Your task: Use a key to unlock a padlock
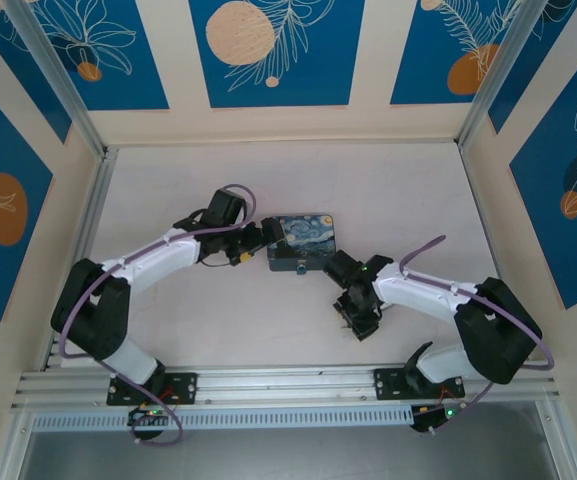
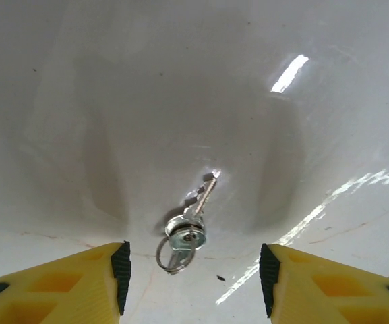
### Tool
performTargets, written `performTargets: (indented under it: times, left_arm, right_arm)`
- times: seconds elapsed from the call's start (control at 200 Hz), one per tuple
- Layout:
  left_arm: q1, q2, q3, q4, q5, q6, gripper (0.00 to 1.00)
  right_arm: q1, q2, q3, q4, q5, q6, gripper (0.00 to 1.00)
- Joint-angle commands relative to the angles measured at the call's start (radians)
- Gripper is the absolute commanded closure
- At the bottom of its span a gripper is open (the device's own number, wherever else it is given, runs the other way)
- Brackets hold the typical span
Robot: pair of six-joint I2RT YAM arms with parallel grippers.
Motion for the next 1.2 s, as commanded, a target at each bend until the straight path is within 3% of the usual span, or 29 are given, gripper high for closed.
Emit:
performTargets:
  times: [0.0, 0.2, 0.47, 0.78, 1.045, 1.195]
  left_arm:
    - [-0.011, 0.019, 0.032, 0.018, 0.035, 0.02, 0.0]
    - [-0.01, 0.031, 0.033, 0.025, 0.051, 0.024, 0.0]
    - [-0.006, 0.029, 0.029, 0.023, 0.061, 0.03, 0.0]
    - [-0.005, -0.012, 0.016, -0.012, 0.034, 0.035, 0.0]
    - [-0.005, -0.055, -0.008, -0.007, 0.035, 0.024, 0.0]
    - [-0.007, -0.092, -0.038, 0.049, 0.063, -0.002, 0.0]
  right_arm:
    - [-0.011, 0.037, 0.027, -0.021, -0.01, 0.02, 0.47]
    - [-0.012, 0.079, 0.024, -0.027, -0.016, 0.023, 0.53]
    - [-0.005, 0.134, 0.027, -0.013, -0.023, 0.02, 0.78]
    - [0.032, 0.117, 0.004, 0.018, -0.01, 0.007, 1.0]
    - [0.027, -0.135, -0.044, 0.027, 0.081, -0.087, 1.0]
    - [-0.035, -0.337, -0.09, 0.044, 0.08, -0.1, 1.0]
